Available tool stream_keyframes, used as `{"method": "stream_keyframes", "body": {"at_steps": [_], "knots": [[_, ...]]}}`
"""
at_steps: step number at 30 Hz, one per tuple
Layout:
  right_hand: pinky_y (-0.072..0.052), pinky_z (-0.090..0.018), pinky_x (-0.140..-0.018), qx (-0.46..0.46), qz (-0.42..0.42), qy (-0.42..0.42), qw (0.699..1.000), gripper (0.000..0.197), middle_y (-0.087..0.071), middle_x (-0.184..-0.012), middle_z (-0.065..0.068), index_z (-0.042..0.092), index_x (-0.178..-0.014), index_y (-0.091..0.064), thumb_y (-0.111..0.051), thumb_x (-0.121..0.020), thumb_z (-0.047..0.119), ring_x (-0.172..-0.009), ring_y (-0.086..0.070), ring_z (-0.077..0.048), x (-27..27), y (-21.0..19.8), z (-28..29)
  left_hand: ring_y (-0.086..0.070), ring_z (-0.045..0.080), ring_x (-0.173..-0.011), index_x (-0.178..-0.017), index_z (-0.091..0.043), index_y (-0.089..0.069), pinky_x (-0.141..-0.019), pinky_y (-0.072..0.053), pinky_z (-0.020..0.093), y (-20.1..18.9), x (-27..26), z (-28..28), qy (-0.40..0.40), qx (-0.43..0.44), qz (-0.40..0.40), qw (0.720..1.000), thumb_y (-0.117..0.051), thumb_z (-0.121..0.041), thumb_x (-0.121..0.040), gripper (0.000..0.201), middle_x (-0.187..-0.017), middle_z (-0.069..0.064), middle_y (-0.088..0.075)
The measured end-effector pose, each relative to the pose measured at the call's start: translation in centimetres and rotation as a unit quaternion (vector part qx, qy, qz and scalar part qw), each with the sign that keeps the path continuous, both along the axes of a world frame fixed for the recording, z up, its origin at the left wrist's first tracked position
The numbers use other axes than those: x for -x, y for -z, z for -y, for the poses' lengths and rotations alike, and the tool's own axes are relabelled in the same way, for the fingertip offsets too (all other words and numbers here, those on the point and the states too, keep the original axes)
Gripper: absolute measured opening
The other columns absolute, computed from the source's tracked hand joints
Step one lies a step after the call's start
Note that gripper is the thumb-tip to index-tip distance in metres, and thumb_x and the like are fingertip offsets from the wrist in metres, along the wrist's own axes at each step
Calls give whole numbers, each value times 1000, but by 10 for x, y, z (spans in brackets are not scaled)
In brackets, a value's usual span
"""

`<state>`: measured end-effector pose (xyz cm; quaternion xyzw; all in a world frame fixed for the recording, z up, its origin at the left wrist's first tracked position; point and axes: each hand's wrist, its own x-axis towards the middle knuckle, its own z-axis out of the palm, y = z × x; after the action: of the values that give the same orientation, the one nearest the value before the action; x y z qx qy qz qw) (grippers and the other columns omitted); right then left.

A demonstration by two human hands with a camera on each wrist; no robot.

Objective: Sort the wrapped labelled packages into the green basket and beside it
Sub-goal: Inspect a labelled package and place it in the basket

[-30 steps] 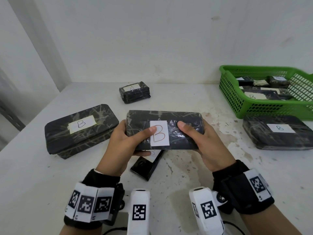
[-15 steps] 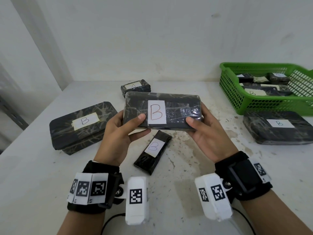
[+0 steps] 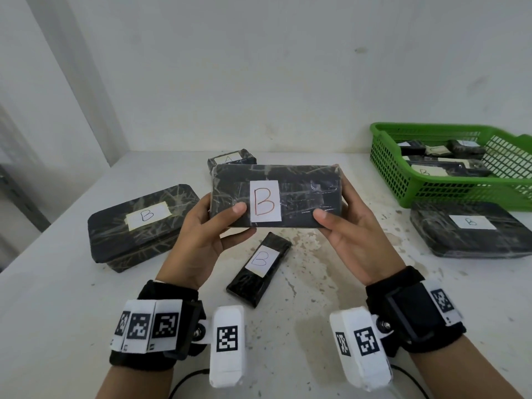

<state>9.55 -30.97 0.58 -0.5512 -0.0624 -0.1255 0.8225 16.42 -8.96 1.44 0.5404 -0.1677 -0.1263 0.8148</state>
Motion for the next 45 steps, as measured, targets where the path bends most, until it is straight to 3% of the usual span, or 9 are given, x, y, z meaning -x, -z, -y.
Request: {"method": "stream_keyframes", "body": {"at_steps": [2,5,12,17,28,32,38,42,45], "knots": [[-42,-45,-110,-2,4,11,1000,88,-54,-142,-16,16,-153,-29,-71,-76,10,-131,-53,-29,-1,0,-2,-72,20,-91,-115,-12,-61,-77,-59,32,-1,0,-1,7,0,-3,1000,-78,-27,-64,56,-104,8,-74],[-42,-44,-110,-9,9,5,1000,91,-51,-145,-15,14,-154,-27,-77,-78,18,-132,-51,-30,0,-2,-1,-72,22,-92,-118,-8,-57,-77,-59,30,-2,3,1,0,-4,-2,1000,-72,-10,-71,49,-108,10,-74],[-48,-39,-105,8,14,33,999,86,-60,-136,-13,13,-151,-34,-71,-73,12,-126,-57,-26,1,-5,0,-72,19,-89,-123,-6,-54,-76,-58,28,-2,6,4,4,2,-13,1000,-69,-9,-72,52,-106,7,-74],[-42,-44,-110,-4,6,22,1000,87,-50,-145,-17,13,-153,-29,-75,-79,13,-132,-51,-31,0,-3,3,-72,21,-94,-120,-8,-55,-76,-59,28,-1,6,5,7,3,-24,1000,-76,-1,-73,52,-112,11,-73],[-47,-40,-106,-9,3,28,1000,82,-52,-144,-18,13,-152,-32,-72,-81,5,-128,-55,-29,0,-3,5,-73,22,-92,-116,-10,-55,-75,-60,31,0,7,5,18,3,-10,1000,-69,-5,-69,49,-105,7,-75],[-48,-37,-104,-15,8,32,999,80,-53,-142,-16,13,-151,-33,-74,-83,11,-126,-57,-26,1,-5,2,-73,23,-92,-113,-12,-57,-76,-60,32,-1,7,4,17,2,-1,1000,-70,-4,-68,47,-103,6,-75],[-45,-41,-108,-3,0,33,999,78,-54,-142,-15,15,-153,-30,-66,-84,6,-130,-54,-28,1,-4,2,-73,20,-88,-114,-10,-58,-73,-60,31,0,6,7,0,7,-14,1000,-70,-11,-69,47,-104,7,-74],[-53,-37,-96,-3,-2,46,999,75,-61,-136,-10,19,-151,-34,-69,-85,19,-123,-60,-24,2,-7,-2,-73,19,-93,-116,-11,-58,-71,-60,31,-2,9,9,-30,12,-13,999,-75,-16,-78,43,-108,6,-73],[-56,-35,-89,-8,-7,60,998,80,-65,-129,-8,22,-149,-39,-70,-75,24,-119,-62,-24,3,-9,-2,-72,20,-94,-122,-8,-55,-72,-60,32,-2,9,8,-25,9,-23,999,-70,-17,-77,48,-112,9,-71]]}}
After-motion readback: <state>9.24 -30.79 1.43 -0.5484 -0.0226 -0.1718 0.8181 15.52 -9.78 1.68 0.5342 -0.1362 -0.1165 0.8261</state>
